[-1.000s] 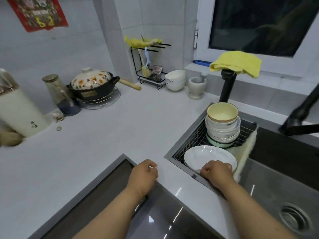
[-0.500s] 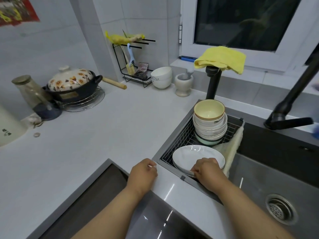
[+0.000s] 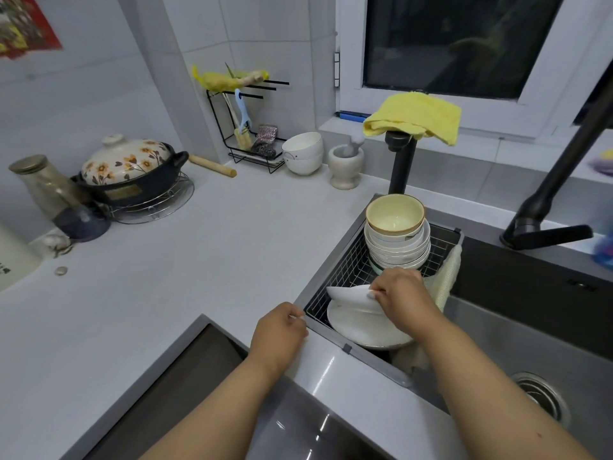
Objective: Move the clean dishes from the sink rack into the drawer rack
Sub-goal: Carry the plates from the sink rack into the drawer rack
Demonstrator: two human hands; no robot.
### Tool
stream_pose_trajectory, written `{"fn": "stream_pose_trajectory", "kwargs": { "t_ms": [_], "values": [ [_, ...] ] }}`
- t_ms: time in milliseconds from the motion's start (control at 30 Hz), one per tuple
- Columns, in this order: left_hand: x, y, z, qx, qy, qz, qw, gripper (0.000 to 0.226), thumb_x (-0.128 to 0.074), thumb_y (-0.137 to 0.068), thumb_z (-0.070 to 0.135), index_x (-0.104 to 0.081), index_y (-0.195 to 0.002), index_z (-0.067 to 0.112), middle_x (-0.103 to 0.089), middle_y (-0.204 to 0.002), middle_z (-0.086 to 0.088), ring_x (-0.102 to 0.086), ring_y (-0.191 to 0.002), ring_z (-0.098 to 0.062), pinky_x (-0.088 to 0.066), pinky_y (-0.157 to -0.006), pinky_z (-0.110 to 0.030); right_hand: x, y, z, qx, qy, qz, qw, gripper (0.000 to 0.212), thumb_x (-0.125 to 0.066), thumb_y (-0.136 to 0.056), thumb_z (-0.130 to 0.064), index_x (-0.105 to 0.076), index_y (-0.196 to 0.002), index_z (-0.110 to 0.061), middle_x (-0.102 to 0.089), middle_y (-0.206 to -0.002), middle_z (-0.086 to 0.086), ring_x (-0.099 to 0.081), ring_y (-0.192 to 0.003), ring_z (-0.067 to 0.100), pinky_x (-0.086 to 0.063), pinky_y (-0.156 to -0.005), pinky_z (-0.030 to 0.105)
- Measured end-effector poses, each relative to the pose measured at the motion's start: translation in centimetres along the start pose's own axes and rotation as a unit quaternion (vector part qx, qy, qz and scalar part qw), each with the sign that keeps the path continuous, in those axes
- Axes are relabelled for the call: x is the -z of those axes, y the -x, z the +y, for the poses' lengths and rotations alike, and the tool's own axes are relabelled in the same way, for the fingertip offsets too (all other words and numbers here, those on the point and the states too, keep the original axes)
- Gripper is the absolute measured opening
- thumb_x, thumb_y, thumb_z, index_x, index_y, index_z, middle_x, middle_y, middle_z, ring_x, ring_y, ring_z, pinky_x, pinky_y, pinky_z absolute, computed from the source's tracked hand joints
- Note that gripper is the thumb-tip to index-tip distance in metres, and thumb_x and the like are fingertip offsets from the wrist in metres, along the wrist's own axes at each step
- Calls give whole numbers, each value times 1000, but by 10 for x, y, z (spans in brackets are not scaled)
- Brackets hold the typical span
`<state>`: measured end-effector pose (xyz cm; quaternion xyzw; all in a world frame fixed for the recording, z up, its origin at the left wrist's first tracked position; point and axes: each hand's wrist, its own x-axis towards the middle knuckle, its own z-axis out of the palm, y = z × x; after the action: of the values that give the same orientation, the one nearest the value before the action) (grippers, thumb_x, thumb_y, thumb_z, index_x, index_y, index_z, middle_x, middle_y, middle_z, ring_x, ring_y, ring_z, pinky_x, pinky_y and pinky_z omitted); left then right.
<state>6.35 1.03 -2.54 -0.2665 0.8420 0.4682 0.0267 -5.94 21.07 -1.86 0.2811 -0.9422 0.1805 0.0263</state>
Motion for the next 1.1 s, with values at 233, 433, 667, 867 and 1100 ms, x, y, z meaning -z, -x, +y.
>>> {"fn": "stream_pose_trajectory", "kwargs": {
  "t_ms": [233, 433, 667, 867, 1100],
  "values": [
    [4, 4, 39, 183, 314, -60, 930, 30, -37, -103, 29, -52, -101, 3, -67, -82, -22, -67, -61, -27, -57, -50, -31, 55, 2, -30, 85, -80, 9, 993, 11, -63, -90, -25, -69, -83, -17, -49, -76, -15, -46, -81, 10, -32, -87, 26],
    [30, 7, 45, 249, 545, -130, 790, 44, -43, -98, 32, -47, -119, -7, -63, -103, -27, -68, -64, -39, -51, -36, -27, 92, 9, -75, 206, -96, -19, 974, 13, -63, -88, -30, -70, -82, -21, -50, -74, -18, -46, -77, 4, -27, -83, 13],
    [68, 32, 22, 186, 588, -44, 786, 46, -35, -81, 4, -52, -123, -2, -65, -99, -21, -65, -80, -34, -60, -56, -40, 99, 5, -117, 94, -285, -3, 954, 30, -56, -90, -41, -74, -80, -20, -61, -78, -7, -54, -80, 5, -38, -67, 15],
    [113, 80, -31, 145, 604, 66, 781, 33, -42, -99, 23, -56, -123, 5, -71, -103, -16, -69, -87, -32, -57, -54, -35, 67, -3, -157, -86, -344, 29, 935, 25, -52, -91, -49, -61, -93, -26, -64, -98, -2, -59, -91, 16, -47, -81, 35],
    [161, 172, -93, 102, 611, 179, 765, 37, -35, -103, 33, -64, -111, 12, -75, -98, -8, -73, -85, -25, -55, -70, -38, 36, 42, -260, -141, -621, -290, 714, 25, -47, -97, -31, -63, -101, -11, -67, -64, 3, -64, -58, 17, -53, -62, 37]
  ]
}}
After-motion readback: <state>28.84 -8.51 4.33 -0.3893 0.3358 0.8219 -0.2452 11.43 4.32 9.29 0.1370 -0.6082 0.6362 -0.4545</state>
